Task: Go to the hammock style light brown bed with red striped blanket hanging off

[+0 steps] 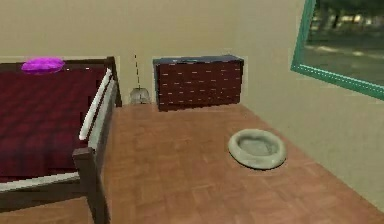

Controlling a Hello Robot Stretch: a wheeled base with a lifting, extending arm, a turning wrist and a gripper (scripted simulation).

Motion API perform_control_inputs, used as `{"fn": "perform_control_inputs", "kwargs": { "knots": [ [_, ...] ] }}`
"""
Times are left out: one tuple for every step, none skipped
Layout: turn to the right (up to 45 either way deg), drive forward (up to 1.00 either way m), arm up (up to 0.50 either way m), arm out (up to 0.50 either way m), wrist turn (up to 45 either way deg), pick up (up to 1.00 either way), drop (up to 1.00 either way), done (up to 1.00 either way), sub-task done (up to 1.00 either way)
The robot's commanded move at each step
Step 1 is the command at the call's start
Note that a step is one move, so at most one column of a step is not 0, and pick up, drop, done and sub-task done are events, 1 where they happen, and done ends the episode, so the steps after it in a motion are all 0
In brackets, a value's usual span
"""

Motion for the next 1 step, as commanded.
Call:
{"fn": "perform_control_inputs", "kwargs": {
  "knots": [
    [-3.0, 0.00, 0.00, 0.00, 0.0, 0.00, 0.00, 0.00, 0.00]
  ]
}}
